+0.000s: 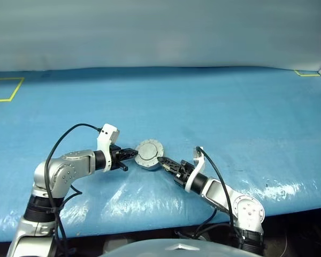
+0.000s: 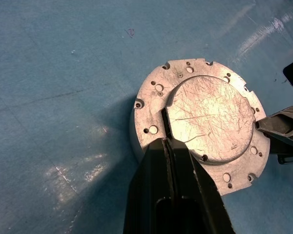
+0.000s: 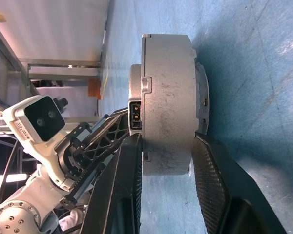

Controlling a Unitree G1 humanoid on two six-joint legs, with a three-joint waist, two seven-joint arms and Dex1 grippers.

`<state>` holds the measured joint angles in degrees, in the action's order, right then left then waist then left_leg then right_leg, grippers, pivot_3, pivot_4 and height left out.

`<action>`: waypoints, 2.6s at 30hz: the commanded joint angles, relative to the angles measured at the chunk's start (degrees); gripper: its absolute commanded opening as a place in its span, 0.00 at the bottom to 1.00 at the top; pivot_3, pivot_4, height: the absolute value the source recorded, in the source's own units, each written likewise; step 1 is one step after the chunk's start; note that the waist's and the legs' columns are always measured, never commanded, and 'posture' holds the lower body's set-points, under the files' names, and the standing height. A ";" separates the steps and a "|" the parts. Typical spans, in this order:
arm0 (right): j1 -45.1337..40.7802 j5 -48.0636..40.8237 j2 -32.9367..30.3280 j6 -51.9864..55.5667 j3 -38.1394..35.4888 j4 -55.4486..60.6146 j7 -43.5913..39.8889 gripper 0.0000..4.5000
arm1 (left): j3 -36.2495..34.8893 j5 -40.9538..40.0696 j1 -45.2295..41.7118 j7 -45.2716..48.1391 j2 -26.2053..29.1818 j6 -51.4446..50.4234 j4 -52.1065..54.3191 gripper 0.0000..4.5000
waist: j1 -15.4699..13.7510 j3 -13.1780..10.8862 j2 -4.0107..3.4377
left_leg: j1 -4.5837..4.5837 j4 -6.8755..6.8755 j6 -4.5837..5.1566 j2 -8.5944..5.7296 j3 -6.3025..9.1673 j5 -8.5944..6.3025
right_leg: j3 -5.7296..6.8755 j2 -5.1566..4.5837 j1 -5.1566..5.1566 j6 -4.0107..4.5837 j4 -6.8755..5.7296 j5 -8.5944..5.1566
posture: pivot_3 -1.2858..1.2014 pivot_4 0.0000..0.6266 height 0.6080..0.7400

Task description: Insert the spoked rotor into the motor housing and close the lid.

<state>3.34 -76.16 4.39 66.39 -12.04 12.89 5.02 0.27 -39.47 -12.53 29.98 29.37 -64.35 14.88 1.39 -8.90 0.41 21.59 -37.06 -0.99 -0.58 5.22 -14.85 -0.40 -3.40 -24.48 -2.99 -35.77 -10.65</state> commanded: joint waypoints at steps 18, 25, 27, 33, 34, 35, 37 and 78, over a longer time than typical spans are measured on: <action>2.17 -4.62 0.89 -4.29 4.56 0.77 1.51 0.26 | -18.53 -7.45 2.67 -9.26 -14.68 8.88 5.30 0.00 | 0.79 -0.50 0.24 | 0.21 0.08 0.03 0.07 -0.04 -0.02 | 0.01 0.04 -0.23 0.01 0.02 0.00 | 0.52 0.24 1.00; 2.03 -8.91 1.14 -6.77 4.75 0.59 3.24 0.26 | -28.69 -22.70 8.91 -18.42 -24.24 11.44 9.82 0.00 | 0.87 -0.62 0.34 | 0.22 0.09 0.12 0.08 -0.16 -0.12 | -0.06 0.04 -0.24 0.02 0.10 -0.01 | 0.52 0.24 1.00; 1.24 -10.48 1.52 -8.00 4.71 0.65 4.01 0.26 | -29.34 -27.48 12.30 -21.11 -26.80 12.20 10.89 0.09 | 0.73 -0.71 0.44 | 0.25 0.03 0.14 0.07 -0.13 -0.13 | -0.06 0.04 -0.23 0.01 0.14 0.00 | 0.52 0.24 1.00; -2.63 -13.30 1.57 -12.29 4.50 0.45 5.10 0.26 | -27.42 -40.33 20.29 -25.96 -34.21 16.43 12.05 0.51 | 0.64 -1.05 0.60 | 0.38 -0.10 0.14 0.06 -0.11 -0.14 | -0.05 0.03 -0.24 -0.02 0.20 0.02 | 0.52 0.24 1.00; -3.25 -13.41 1.42 -12.75 4.47 0.12 5.03 0.26 | -26.66 -42.23 21.18 -26.34 -35.49 17.20 12.07 0.59 | 0.59 -1.13 0.66 | 0.40 -0.10 0.14 0.05 -0.12 -0.14 | -0.05 0.02 -0.25 -0.03 0.21 0.02 | 0.52 0.24 1.00; -3.80 -13.49 1.26 -13.20 4.47 -0.22 4.94 0.26 | -25.82 -43.70 22.00 -26.73 -36.50 17.96 12.03 0.66 | 0.63 -1.20 0.67 | 0.43 -0.10 0.14 0.05 -0.08 -0.14 | -0.03 0.03 -0.26 -0.03 0.22 0.02 | 0.52 0.24 1.00; -4.78 -13.64 1.09 -14.06 4.45 -0.87 4.76 0.26 | -23.75 -45.33 23.71 -27.52 -37.60 19.55 11.60 0.82 | 0.64 -1.21 0.66 | 0.50 -0.06 0.15 0.06 -0.05 -0.15 | -0.01 0.06 -0.32 -0.02 0.25 0.02 | 0.52 0.24 1.00; -8.85 -21.50 0.34 -20.19 13.70 6.34 9.92 0.26 | -9.25 -55.36 26.03 -20.89 -31.17 27.41 3.32 1.00 | 0.71 -1.18 0.54 | 0.86 -0.28 0.31 0.03 -0.18 -0.22 | -0.20 0.17 -0.39 -0.01 0.66 0.45 | 0.52 0.24 1.00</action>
<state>-5.04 -94.82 4.21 46.32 0.29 14.84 15.65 -9.65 -95.12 13.90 7.30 -1.96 -36.20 17.86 2.10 -10.09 0.95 22.45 -37.36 -0.68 -0.55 5.04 -15.07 -0.60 -3.23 -24.86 -3.01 -35.11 -10.19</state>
